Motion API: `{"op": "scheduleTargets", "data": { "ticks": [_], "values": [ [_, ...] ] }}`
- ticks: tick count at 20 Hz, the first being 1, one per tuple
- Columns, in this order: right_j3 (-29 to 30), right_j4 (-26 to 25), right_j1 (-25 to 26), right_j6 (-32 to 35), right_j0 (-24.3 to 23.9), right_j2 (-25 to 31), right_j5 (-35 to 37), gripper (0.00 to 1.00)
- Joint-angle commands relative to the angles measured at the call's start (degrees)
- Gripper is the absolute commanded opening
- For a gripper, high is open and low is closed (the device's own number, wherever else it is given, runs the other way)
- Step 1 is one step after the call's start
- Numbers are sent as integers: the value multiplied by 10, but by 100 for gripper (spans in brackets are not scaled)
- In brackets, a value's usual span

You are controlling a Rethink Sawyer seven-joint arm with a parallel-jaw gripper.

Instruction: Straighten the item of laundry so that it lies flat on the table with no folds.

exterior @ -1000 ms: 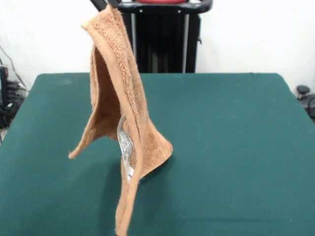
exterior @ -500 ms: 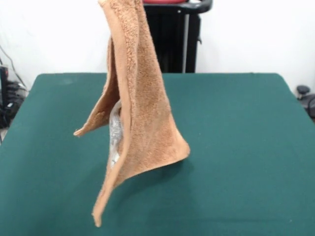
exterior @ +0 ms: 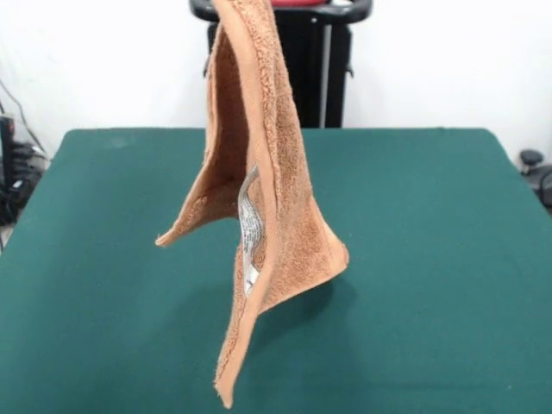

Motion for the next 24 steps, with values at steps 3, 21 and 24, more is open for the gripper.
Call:
{"op": "scheduleTargets", "data": {
  "ticks": [3, 21, 24],
  "values": [
    [-39, -54, -7, -112, 28, -4, 105, 0],
    [-238, -215, -39, -197, 19, -19, 266, 0],
    [-254, -275, -68, -206, 19, -24, 259, 0]
  ]
}}
